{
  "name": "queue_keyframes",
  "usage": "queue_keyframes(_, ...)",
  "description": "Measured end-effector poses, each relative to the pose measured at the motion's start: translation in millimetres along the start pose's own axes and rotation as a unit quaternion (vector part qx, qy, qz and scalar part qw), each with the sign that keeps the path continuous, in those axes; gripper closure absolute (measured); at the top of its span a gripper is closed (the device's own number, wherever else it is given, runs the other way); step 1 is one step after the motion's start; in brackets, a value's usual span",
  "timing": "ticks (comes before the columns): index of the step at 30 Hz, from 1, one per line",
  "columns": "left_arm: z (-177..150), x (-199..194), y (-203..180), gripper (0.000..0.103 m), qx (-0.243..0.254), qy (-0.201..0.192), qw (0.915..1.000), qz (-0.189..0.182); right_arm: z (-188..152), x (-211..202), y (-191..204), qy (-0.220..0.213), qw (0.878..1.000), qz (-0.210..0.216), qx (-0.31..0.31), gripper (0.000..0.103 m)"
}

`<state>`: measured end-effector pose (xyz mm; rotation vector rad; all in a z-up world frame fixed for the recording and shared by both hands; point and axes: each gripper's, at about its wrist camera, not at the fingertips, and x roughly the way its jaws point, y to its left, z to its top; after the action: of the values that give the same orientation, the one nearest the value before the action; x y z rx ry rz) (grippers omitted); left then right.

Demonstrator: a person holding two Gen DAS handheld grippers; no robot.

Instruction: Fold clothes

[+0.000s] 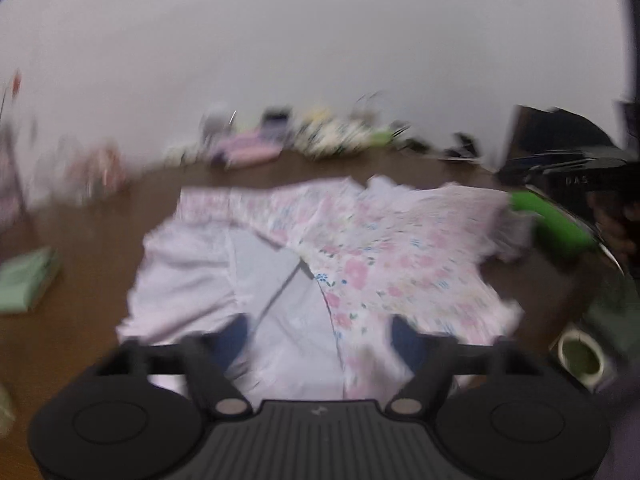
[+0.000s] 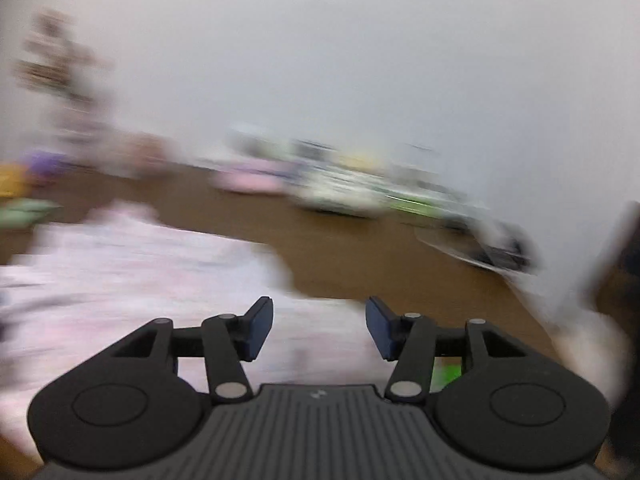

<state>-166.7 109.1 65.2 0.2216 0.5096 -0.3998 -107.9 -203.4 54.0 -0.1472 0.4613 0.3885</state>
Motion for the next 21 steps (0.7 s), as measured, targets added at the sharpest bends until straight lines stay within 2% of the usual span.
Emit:
queue_keyframes(1,-9.9,-11.0,-2.1,0.014,0.021,-0.007,0.9998,0.002,-4.1,-13.2,12.1,-0.013,0.998,0.054,-0.016,0.05)
queue_keyframes(2,-20.3,-20.2,-4.0,0.014,0.039,-0.01,0.9992,0.002,-15.5,-21.4,31.2,-0.022,0.992,0.108,-0.058,0.05)
queue_keyframes(3,-28.8,-25.5,-5.6,0.014,0.054,-0.006,0.9985,0.002,-25.9,-23.1,48.4,-0.02,0.985,0.136,-0.1,0.05)
queue_keyframes(5,-39.6,-28.5,-8.9,0.014,0.086,0.002,0.9962,0.005,-40.1,-20.0,74.5,-0.002,0.973,0.168,-0.156,0.051)
queue_keyframes(9,-50.1,-24.5,-4.6,0.017,0.114,0.0,0.9935,0.002,-47.8,-3.0,93.5,0.038,0.965,0.195,-0.174,0.053)
queue_keyframes(10,-50.8,-21.9,-0.9,0.024,0.111,0.007,0.9938,-0.005,-48.0,1.2,93.5,0.045,0.964,0.201,-0.171,0.053)
queue_keyframes(11,-51.7,-19.6,3.0,0.036,0.105,0.016,0.9942,-0.014,-48.1,5.3,93.5,0.052,0.963,0.207,-0.167,0.054)
queue_keyframes(12,-52.3,-17.2,7.0,0.043,0.096,0.026,0.9948,-0.023,-49.0,9.8,93.1,0.06,0.962,0.207,-0.166,0.056)
queue_keyframes(13,-52.7,-14.8,11.3,0.061,0.086,0.036,0.9951,-0.033,-49.5,11.9,90.2,0.064,0.962,0.212,-0.159,0.059)
queue_keyframes(14,-53.1,-12.3,15.5,0.085,0.075,0.046,0.9952,-0.042,-49.8,13.3,86.6,0.065,0.962,0.217,-0.15,0.061)
queue_keyframes(15,-52.7,-11.2,18.6,0.096,0.068,0.054,0.995,-0.05,-50.1,14.6,83.0,0.067,0.962,0.223,-0.141,0.061)
queue_keyframes(16,-52.0,-10.6,21.1,0.099,0.063,0.061,0.9946,-0.057,-50.9,15.5,81.0,0.067,0.962,0.228,-0.133,0.064)
queue_keyframes(19,-49.2,-11.4,27.4,0.102,0.051,0.08,0.9923,-0.079,-51.4,17.4,75.0,0.067,0.96,0.249,-0.112,0.09)
queue_keyframes(21,-45.7,-17.5,28.3,0.102,0.056,0.09,0.99,-0.094,-51.1,11.4,68.7,0.071,0.956,0.266,-0.103,0.091)
